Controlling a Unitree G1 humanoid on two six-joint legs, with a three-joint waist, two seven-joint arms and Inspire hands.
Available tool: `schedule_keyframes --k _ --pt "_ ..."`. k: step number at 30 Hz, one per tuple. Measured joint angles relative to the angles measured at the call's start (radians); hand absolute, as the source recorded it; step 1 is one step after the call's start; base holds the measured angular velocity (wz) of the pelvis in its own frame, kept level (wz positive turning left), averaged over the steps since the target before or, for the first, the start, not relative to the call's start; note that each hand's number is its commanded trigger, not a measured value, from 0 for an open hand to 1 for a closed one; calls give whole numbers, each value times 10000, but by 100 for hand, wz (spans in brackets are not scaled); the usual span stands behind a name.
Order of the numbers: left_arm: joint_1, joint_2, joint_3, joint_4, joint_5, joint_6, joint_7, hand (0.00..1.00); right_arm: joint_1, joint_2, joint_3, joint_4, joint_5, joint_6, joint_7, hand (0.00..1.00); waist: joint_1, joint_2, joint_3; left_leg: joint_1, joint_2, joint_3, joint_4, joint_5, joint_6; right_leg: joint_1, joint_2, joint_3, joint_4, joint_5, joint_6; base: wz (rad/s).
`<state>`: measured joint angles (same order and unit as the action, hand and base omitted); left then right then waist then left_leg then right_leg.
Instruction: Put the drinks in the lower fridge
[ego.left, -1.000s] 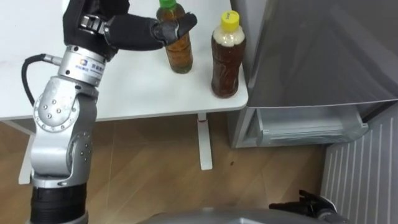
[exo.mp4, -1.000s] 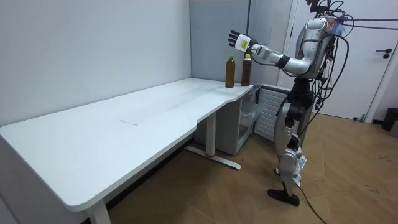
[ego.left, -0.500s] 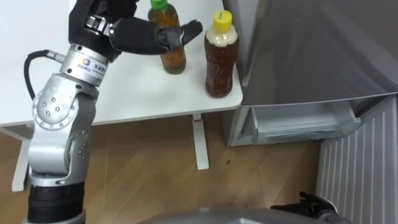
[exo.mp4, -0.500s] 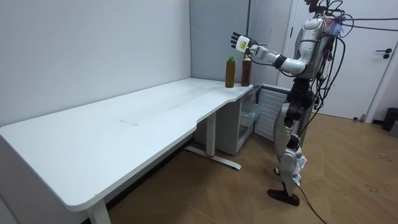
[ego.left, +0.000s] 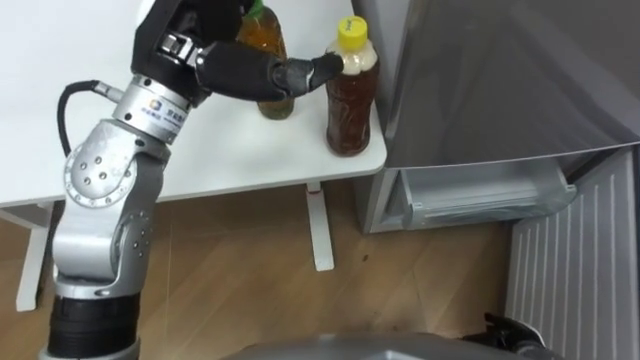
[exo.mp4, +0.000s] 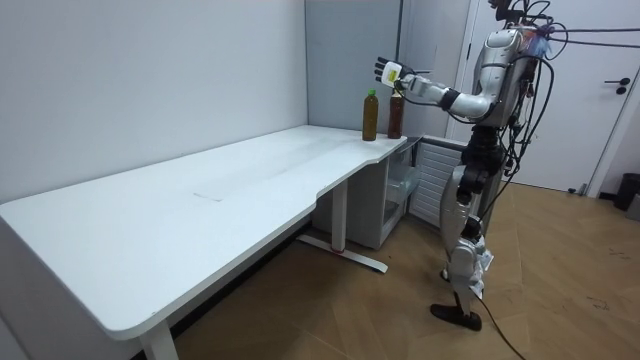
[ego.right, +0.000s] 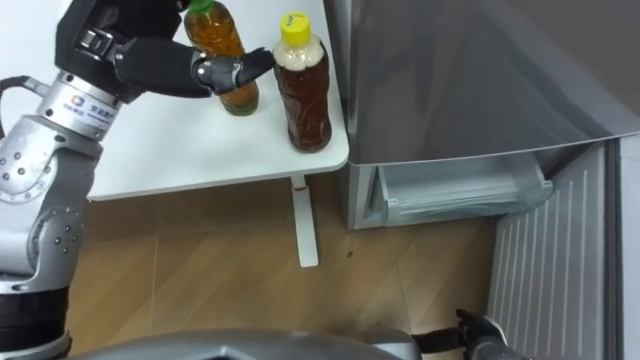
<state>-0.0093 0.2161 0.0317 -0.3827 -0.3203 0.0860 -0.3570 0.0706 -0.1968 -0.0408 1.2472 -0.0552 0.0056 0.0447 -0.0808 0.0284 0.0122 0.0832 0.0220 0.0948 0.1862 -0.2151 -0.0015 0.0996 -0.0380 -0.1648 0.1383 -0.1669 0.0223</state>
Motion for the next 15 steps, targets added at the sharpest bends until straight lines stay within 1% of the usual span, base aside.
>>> schedule_keyframes --k 4,12,13,14,15 --pt "0 0 -103 312 3 26 3 0 -1 0 61 41 -258 106 -125 0 -1 34 -10 -12 6 5 -4 0 0 -4 8 -4 -7 0 0 0" --pt "1 9 -808 524 -2 147 48 0 -22 -31 628 72 -305 274 -268 0 1 -5 14 27 5 7 -11 0 0 23 8 -1 -7 0 0 0" --pt "0 6 -850 638 -16 180 45 0 -33 -30 639 66 -297 364 -273 0 0 -40 35 35 5 2 -11 0 0 23 9 -5 -2 0 0 0" --pt "0 6 -855 783 -20 197 45 0 -45 -28 649 63 -298 402 -261 0 2 -27 27 38 6 1 -9 0 0 23 9 -5 0 0 0 0" --pt "0 6 -855 868 -28 198 48 0 -45 -29 655 64 -295 406 -249 0 19 -69 51 38 7 7 -9 0 0 19 9 1 1 0 0 0"
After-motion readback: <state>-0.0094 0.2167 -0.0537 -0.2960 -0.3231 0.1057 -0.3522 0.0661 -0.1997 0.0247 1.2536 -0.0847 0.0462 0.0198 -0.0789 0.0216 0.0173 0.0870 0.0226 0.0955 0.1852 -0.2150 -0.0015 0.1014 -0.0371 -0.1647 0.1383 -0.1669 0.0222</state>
